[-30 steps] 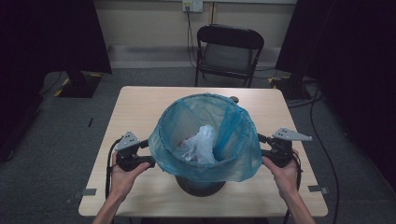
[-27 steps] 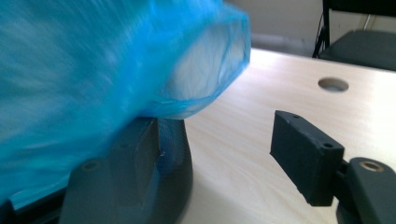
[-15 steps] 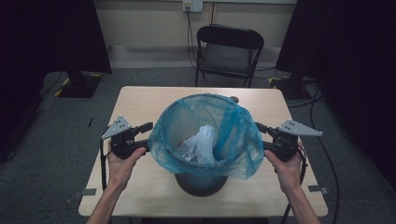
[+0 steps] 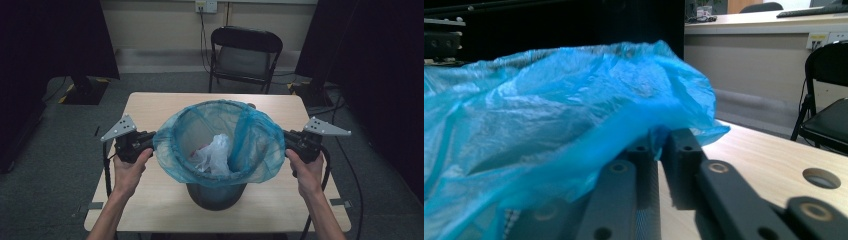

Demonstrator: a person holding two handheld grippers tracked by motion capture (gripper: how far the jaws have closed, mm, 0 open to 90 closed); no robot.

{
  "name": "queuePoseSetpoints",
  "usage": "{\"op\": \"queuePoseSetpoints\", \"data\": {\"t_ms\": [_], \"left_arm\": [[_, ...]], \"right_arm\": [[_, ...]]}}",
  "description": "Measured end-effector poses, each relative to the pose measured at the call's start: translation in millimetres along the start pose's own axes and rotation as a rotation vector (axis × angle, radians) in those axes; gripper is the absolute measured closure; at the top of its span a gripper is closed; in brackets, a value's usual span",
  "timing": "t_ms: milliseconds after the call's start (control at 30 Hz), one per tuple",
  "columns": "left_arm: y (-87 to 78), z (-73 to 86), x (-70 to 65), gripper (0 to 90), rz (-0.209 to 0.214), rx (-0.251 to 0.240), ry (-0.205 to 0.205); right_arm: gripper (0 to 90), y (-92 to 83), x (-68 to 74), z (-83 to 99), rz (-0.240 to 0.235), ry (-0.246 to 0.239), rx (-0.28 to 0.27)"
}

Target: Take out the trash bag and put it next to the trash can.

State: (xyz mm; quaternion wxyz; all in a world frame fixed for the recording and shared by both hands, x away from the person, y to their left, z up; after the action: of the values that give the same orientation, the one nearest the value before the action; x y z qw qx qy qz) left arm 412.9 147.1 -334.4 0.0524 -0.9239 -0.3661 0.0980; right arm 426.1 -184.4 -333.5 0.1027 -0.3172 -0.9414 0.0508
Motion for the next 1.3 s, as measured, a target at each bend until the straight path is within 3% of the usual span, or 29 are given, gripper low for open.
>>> {"op": "queuePoseSetpoints", "data": {"t_ms": [367,600,933,1000,1033,1067,1167,1300], "left_arm": [[-5.6,-21.6,-6.4,89.7,0.033,-0.033,0.005],[-1.4,-39.7,-19.4,89.8,0.068,-0.040,0.022],[16.1,-72.9,-56.6,89.7,0.146,-0.055,0.059],[21.4,-86.4,-70.2,89.7,0.170,-0.065,0.081],[21.4,-86.4,-70.2,89.7,0.170,-0.065,0.081],[24.5,-94.8,-80.3,89.7,0.192,-0.070,0.093],[28.1,-101.0,-88.8,89.7,0.202,-0.069,0.106],[33.3,-101.3,-99.9,89.5,0.230,-0.076,0.107]], "right_arm": [[88.8,-2.3,1.9,-25.3,-0.034,0.008,-0.049],[89.3,4.2,14.3,-45.1,-0.077,-0.004,-0.065],[89.8,17.4,41.4,-75.0,-0.149,-0.031,-0.094],[89.9,19.9,51.3,-87.6,-0.164,-0.055,-0.100],[89.9,19.9,51.3,-87.6,-0.164,-0.055,-0.100],[90.0,21.1,57.5,-96.6,-0.172,-0.068,-0.106],[90.0,23.2,66.7,-110.2,-0.188,-0.078,-0.117],[86.3,24.9,73.6,-106.1,-0.196,-0.104,-0.075]]}}
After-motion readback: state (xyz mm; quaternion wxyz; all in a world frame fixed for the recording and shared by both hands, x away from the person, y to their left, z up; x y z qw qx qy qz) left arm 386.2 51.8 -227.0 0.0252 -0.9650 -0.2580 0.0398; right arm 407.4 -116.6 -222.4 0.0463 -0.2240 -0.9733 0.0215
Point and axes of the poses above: each handheld gripper's, and its own axes: y roughly forward along the jaws, z roughly out of its underside, x roughly to its left, the point moved 8 cm from there along y, roughly forward along the jaws, and after that the axes turned 4 degrees about -z, right-handed, at the moved point
